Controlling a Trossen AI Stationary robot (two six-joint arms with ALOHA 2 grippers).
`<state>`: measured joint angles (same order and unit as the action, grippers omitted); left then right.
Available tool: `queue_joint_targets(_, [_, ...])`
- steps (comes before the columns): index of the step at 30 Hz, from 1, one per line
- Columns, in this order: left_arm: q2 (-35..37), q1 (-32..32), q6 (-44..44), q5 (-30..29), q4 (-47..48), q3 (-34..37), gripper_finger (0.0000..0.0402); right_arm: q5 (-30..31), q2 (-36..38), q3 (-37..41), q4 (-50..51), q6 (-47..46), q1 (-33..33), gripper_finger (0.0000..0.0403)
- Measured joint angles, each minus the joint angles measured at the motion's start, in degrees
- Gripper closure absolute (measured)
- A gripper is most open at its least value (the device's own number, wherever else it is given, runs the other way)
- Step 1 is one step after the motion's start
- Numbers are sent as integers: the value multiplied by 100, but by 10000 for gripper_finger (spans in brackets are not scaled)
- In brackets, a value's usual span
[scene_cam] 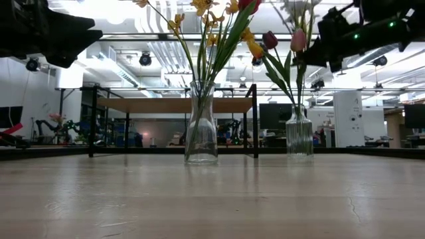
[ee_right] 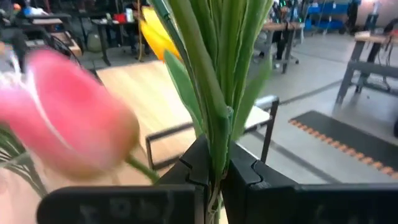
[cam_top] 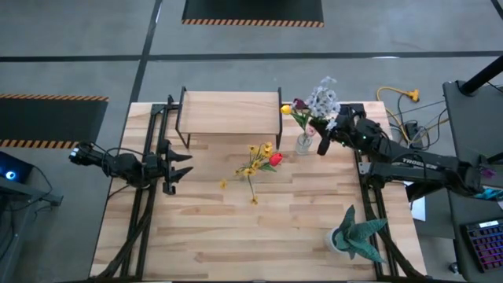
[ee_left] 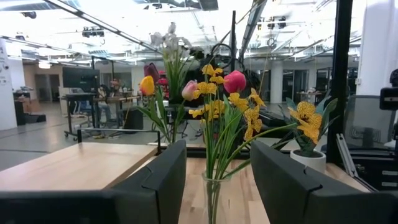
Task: Pick and place flowers into a vace then onto a shelf
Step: Put the white flowers into the top transparent vase
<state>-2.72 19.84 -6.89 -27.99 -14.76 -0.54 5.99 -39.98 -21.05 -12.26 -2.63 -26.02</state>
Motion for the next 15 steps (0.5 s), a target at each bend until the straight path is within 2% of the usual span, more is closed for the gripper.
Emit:
queue_joint_targets(12, [0, 0, 19, 0, 2, 2, 239, -19, -130, 220, -29, -477, -217, 389])
queue_joint_targets(15, [0, 0, 52, 0, 2, 2, 239, -45, -132, 146, -18, -451, -217, 374])
